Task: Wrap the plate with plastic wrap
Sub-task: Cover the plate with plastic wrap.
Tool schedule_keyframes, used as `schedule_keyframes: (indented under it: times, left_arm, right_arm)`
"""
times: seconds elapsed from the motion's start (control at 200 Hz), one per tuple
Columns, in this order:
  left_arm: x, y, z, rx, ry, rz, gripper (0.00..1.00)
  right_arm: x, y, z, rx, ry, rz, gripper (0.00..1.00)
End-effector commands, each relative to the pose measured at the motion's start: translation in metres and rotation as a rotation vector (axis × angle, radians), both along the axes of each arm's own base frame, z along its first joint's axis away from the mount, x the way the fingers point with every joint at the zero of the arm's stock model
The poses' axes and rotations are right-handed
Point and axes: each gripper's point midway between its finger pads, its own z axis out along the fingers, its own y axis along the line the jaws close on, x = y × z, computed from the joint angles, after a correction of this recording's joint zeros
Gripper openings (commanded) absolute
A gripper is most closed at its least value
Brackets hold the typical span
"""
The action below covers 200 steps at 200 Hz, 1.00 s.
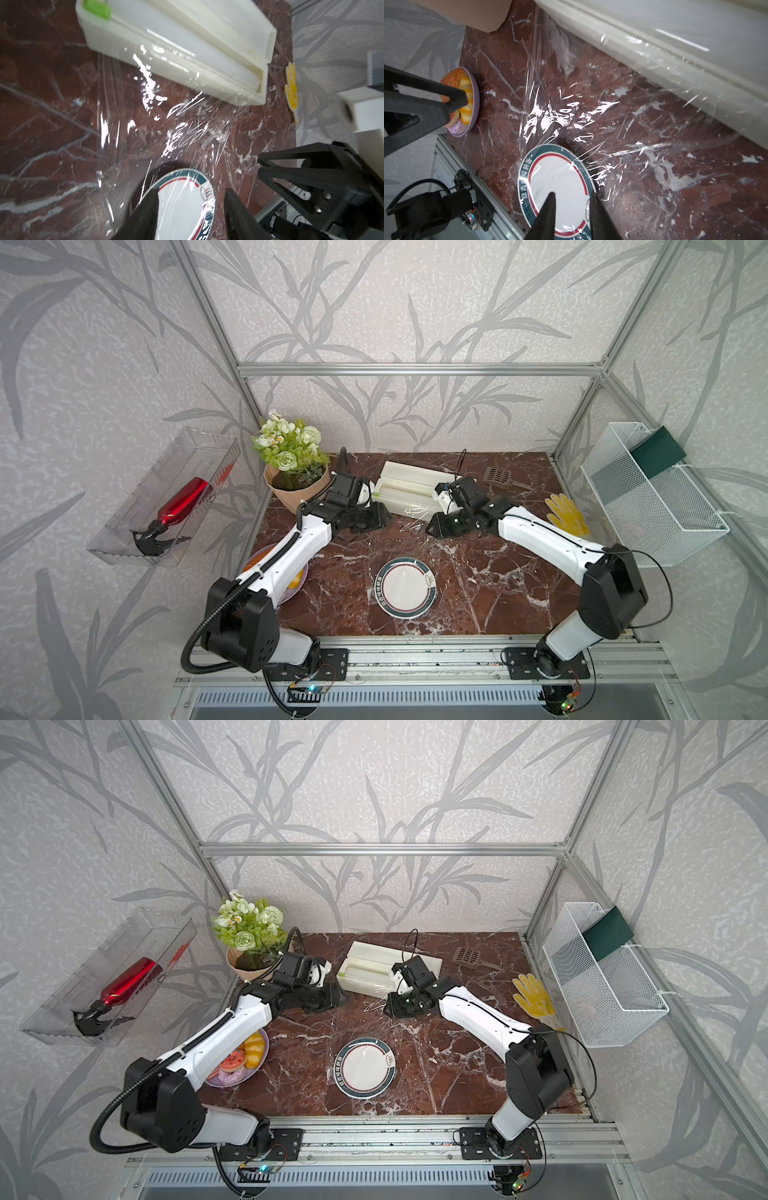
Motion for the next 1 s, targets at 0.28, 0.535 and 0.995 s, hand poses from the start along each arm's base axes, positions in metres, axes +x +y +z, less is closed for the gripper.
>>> schedule_keyframes:
  times: [0.28,0.535,0.995]
  left_arm:
    - [-0.063,0.004,-0.065,0.051,0.146,0.000,0.51]
    - [-0.071,0.002,-0.094,0.085,0.198,0.017,0.50]
    - [-0.084,0.014,-0.125,0.134,0.261,0.061,0.50]
  right_arm:
    - [-0.057,-0.004,-0.054,-0.086,0.090,0.089,0.30]
    - [-0.061,-0.005,-0.084,-0.122,0.137,0.099,0.30]
    - [-0.075,-0.013,-0.118,-0.153,0.208,0.109,0.30]
